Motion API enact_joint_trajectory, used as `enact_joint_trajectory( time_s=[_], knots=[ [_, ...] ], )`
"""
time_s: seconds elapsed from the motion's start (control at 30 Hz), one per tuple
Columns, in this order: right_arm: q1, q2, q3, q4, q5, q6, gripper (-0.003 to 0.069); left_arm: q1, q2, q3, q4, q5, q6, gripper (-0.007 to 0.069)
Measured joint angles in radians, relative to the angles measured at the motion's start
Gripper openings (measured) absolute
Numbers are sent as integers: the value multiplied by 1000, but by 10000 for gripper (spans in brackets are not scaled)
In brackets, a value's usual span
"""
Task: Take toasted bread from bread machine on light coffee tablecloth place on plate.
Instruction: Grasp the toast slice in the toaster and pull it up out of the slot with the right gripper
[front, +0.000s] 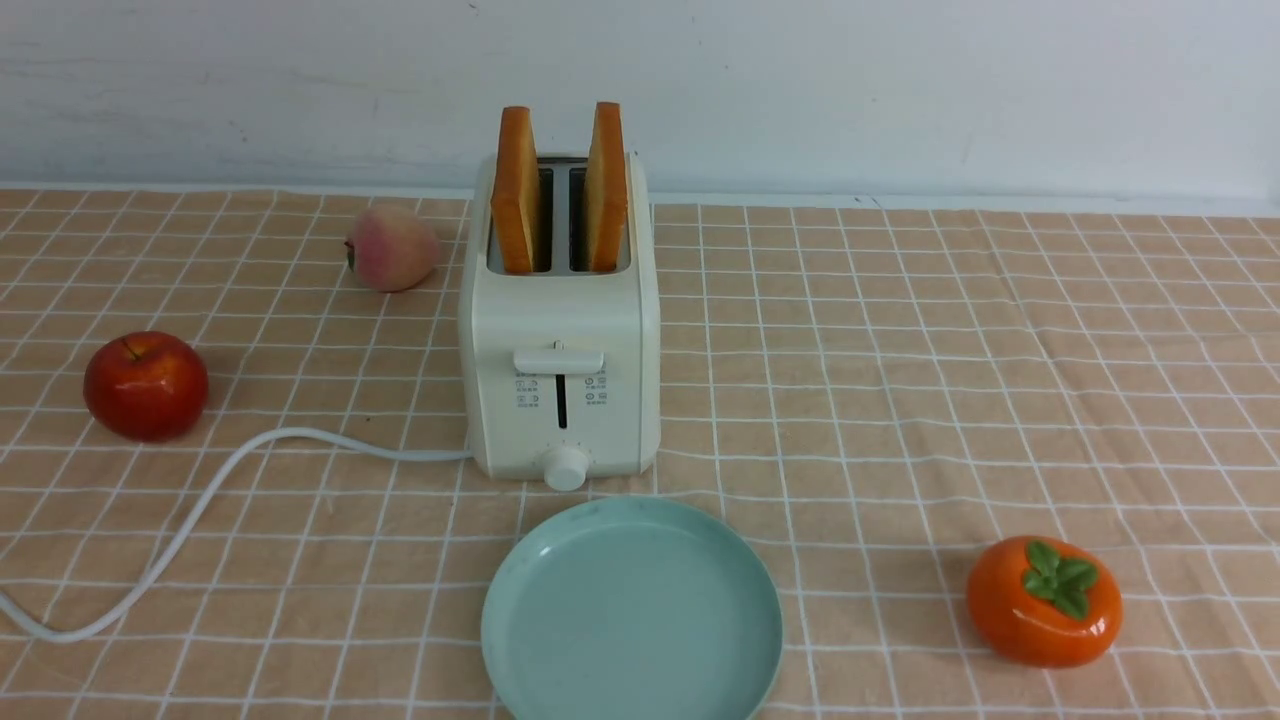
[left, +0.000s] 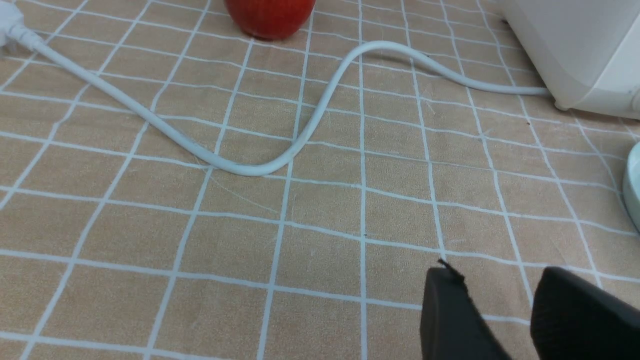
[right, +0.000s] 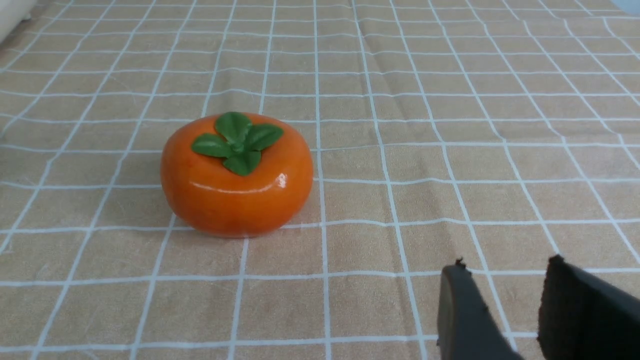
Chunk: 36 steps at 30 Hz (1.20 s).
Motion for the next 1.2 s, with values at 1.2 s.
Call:
enact_joint_trajectory(
  time_s=[1.2],
  knots=[
    [0,0,11,-8,-485,-2,239,0,0,0,9,-405,2,240]
  ],
)
